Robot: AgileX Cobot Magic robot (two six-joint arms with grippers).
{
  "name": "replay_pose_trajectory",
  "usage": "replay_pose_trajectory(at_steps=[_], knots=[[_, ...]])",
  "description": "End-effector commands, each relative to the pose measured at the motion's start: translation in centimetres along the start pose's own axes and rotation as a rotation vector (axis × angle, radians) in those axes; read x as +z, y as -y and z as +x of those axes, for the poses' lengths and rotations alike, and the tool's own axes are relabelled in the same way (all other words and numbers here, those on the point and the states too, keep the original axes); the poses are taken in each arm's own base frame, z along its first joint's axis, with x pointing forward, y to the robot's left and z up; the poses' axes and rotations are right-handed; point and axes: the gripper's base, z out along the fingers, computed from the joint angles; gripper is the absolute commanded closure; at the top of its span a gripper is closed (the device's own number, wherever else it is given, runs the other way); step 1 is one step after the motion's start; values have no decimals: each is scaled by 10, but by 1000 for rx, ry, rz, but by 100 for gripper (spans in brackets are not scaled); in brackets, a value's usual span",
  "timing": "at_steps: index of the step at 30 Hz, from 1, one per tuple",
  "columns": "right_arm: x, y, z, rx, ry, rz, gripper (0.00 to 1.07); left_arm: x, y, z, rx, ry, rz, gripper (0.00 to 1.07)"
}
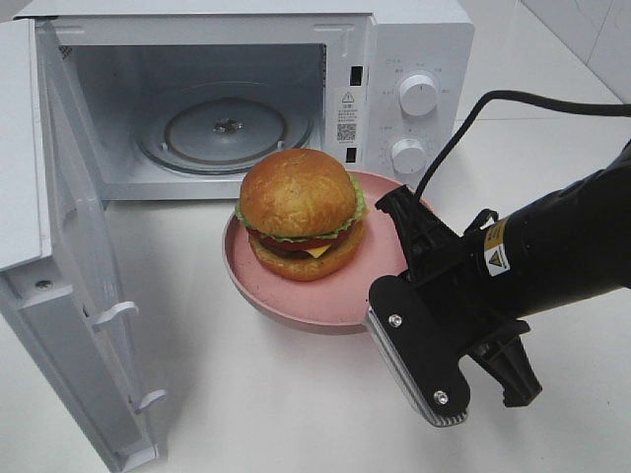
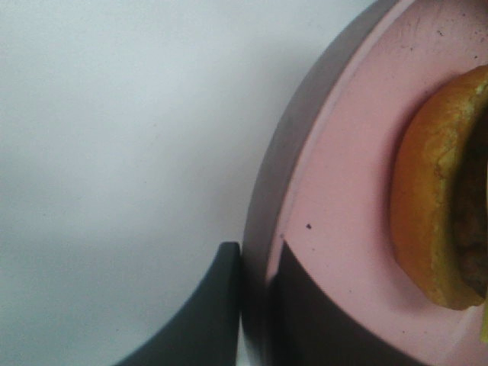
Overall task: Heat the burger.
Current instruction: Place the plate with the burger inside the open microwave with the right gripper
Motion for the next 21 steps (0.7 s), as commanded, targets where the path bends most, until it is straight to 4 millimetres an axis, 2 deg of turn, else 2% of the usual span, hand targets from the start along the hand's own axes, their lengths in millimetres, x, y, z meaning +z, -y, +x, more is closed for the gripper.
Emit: replay_pose_trajectory(at_steps=[1, 11, 21], knots=[[-5, 15, 0, -9, 7, 115, 107, -2, 0, 0, 7, 31, 4, 9], [-6, 19, 0, -6, 11, 161, 107, -2, 0, 0, 7, 31, 4, 9], [8, 43, -2, 23, 15, 174, 107, -2, 0, 0, 7, 31, 4, 9]])
